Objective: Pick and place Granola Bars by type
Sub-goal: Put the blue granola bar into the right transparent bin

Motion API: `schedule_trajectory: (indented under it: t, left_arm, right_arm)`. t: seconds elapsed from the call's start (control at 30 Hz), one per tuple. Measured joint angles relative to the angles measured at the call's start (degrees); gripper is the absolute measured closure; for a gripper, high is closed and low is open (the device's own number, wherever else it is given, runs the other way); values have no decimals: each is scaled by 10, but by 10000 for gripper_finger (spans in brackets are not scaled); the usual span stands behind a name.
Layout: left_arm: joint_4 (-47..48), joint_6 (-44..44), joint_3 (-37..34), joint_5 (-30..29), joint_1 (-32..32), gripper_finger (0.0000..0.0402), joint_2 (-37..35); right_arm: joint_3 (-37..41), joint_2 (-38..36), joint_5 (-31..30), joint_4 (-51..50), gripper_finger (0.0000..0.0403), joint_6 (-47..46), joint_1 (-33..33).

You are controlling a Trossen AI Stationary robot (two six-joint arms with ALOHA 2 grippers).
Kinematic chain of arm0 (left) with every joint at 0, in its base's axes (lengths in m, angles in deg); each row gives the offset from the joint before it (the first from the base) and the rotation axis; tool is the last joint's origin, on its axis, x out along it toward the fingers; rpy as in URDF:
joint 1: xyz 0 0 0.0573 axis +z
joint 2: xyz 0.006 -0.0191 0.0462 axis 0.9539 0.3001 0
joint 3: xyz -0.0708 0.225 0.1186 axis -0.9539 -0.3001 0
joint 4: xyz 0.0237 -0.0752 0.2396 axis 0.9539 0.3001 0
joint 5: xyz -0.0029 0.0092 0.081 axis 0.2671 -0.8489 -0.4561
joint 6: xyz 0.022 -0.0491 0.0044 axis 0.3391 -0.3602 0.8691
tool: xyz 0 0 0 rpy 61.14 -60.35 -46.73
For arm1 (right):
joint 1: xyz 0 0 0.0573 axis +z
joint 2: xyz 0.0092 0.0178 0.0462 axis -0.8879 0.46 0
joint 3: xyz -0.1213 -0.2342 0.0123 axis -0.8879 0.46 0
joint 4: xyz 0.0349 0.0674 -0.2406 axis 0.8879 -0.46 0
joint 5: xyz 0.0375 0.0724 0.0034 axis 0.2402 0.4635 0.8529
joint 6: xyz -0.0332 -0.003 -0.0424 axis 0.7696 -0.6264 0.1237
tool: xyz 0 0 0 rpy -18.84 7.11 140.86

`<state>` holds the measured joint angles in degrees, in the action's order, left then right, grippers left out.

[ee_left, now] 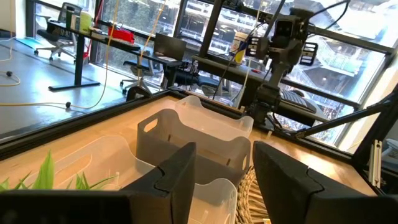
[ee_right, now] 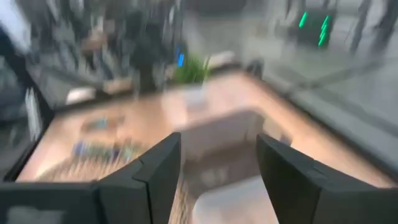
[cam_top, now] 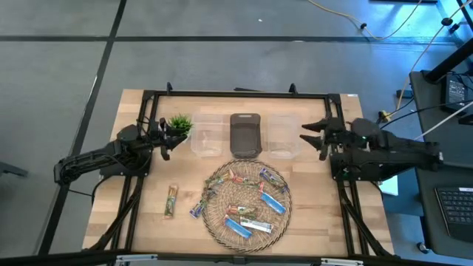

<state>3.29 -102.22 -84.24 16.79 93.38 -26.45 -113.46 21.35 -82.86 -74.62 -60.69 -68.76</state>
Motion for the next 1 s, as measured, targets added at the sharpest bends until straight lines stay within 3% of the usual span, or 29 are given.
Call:
schedule_trajectory:
  t: [0.2,0.5,0.73,1.0]
  left_arm:
    - [0,0,0,0,0,252,0]
    - [0,0,0,0,0,250,0]
    - [0,0,0,0,0,250,0]
    - [0,0,0,0,0,252,0]
  right_arm:
    - [-90,176,49,-136,195,-50,11]
    - [-156,404,50,-138,195,-75,112]
    - [-216,541,-3,-151,195,-162,193]
    - [-237,643,-9,-153,195,-296,216]
